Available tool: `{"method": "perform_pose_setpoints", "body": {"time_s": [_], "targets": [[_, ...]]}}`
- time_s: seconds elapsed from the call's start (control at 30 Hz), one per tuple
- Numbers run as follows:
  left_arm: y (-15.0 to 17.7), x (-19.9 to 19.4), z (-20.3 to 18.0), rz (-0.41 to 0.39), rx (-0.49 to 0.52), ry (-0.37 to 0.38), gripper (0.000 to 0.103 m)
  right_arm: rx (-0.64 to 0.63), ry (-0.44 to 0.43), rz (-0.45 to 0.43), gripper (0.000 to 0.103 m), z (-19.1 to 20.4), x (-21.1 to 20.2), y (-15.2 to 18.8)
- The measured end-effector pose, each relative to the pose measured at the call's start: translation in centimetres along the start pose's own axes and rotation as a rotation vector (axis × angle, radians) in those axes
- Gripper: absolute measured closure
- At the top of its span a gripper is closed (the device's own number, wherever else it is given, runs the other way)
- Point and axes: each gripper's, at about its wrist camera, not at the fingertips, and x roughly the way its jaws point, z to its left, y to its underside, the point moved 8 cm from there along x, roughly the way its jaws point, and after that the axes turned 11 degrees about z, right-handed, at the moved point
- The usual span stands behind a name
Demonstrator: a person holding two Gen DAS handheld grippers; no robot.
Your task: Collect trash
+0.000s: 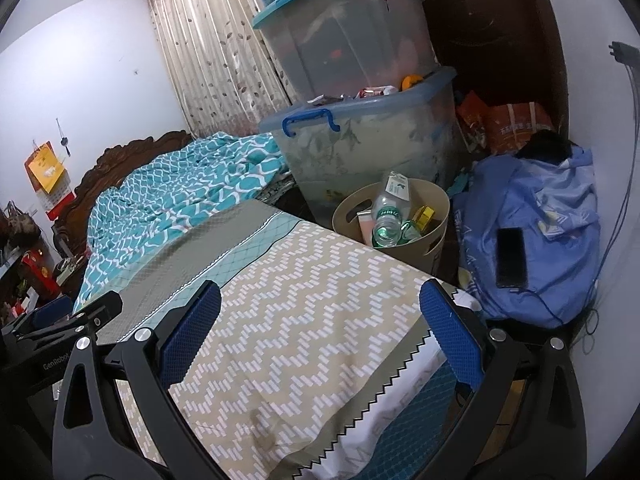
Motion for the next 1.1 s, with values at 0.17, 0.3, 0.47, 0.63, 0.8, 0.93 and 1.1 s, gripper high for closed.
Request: {"method": "perform_pose_setpoints", "body": {"time_s": [0.17,0.3,0.47,0.63,0.8,0.93,1.1], "targets": [[0.15,0.31,-0.18,0.014,-0.002,0.009,0.009,-0.021,0.004,0.018,0.004,0.4,0.32,0.16],[0.26,0.4,0.03,0.019,-0.008,0.013,0.009,-0.02,0.002,0.02,0.004,0.46,0.39,0.22],[0.39,0.27,-0.34,0.009,0.009,0.039,0.009,-0.014,0.002,0.017,0.004,0.47,0.38,0.3],[0.51,0.09,-0.76,0.005,0.018,0.036,0.009,-0.013,0.001,0.018,0.004,0.44,0.4,0.31],[0.51,0.23,-0.54,0.013,0.01,0.04,0.009,-0.011,0.0,0.022,0.004,0.4,0.46,0.48],[0.59,0.3,-0.42,0.017,0.008,0.041,0.009,-0.011,0.001,0.028,0.004,0.39,0.64,0.65],[0.77,0.57,-0.4,0.024,0.012,0.043,0.009,-0.014,0.003,0.03,0.004,0.58,0.69,0.75]]}}
